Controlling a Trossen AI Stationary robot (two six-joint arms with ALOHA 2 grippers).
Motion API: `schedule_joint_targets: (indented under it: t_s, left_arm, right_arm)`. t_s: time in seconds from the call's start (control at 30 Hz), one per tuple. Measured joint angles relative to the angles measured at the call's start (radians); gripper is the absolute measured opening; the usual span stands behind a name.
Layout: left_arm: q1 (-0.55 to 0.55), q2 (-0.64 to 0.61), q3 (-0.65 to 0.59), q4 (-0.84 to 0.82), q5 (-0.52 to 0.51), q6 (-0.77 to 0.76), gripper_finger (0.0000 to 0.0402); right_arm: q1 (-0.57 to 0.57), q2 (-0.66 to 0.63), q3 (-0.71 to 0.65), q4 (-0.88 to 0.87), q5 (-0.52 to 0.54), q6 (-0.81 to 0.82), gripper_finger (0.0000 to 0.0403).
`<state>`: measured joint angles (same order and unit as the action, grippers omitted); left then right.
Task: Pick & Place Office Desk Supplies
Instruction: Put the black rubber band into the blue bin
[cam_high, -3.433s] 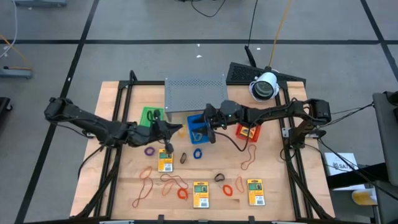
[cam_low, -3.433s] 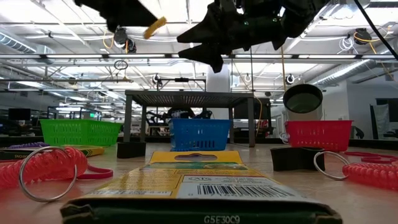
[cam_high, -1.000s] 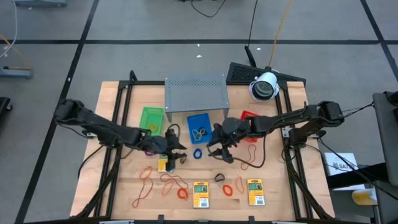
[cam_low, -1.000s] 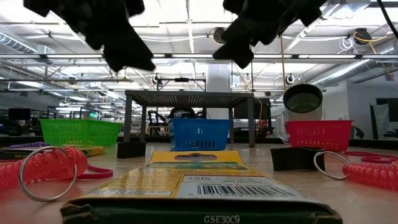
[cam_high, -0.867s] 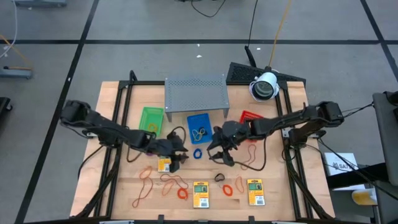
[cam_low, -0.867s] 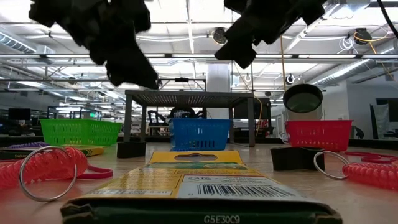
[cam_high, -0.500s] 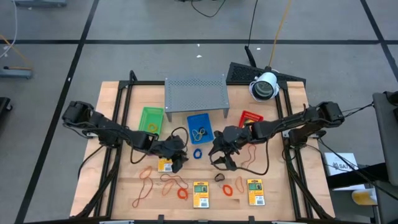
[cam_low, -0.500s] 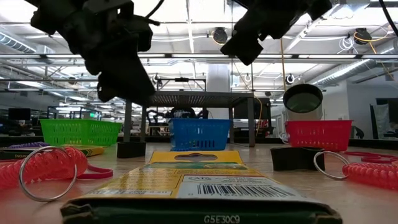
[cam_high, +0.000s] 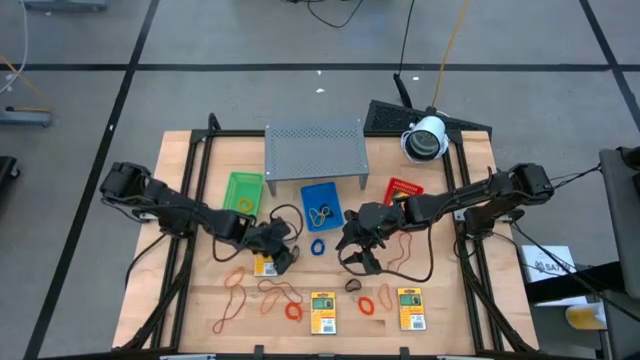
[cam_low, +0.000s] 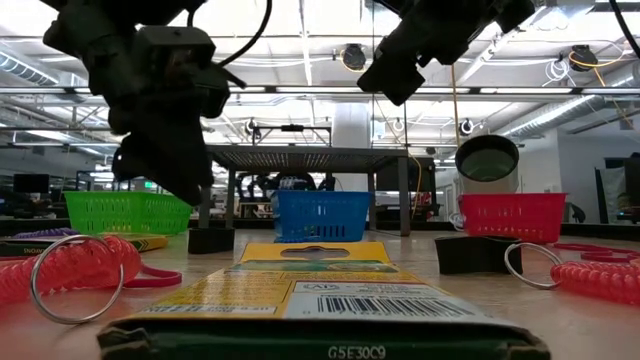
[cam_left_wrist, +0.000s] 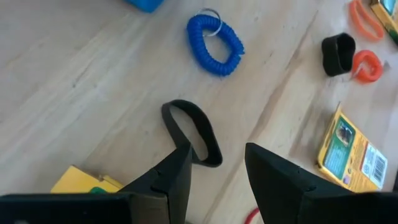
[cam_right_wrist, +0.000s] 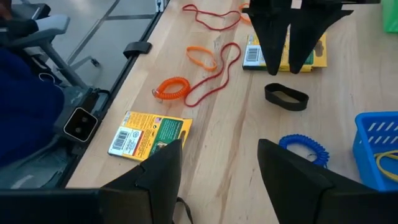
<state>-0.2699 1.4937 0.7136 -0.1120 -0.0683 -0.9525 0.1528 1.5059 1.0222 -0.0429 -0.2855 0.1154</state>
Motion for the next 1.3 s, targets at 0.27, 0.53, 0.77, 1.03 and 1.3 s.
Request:
schedule_joint_targets:
  t_s: [0.27, 0.53, 0.77, 1.03, 1.3]
  left_arm:
    - [0.025, 0.015, 0.000, 0.007, 0.016, 0.003, 0.0156]
    - [0.036, 0.060, -0.001, 0.015, 0.053, -0.012, 0.0156]
    - [0.037, 0.073, -0.001, 0.042, 0.052, -0.025, 0.0156]
    - [0.037, 0.072, -0.001, 0.034, 0.048, -0.031, 0.0156]
    - [0.041, 0.087, 0.000, 0.018, 0.042, -0.056, 0.0156]
  right_arm:
    - [0.000, 0.000, 0.000, 0.000, 0.000, -0.008, 0.0201]
    - [0.000, 0.000, 0.000, -0.001, 0.000, -0.009, 0.0201]
    - [0.000, 0.000, 0.000, -0.001, 0.000, -0.027, 0.0201]
    - [0.000, 0.000, 0.000, 0.000, 0.000, -0.027, 0.0201]
    - [0.000, 0.000, 0.000, 0.001, 0.000, -0.027, 0.0201]
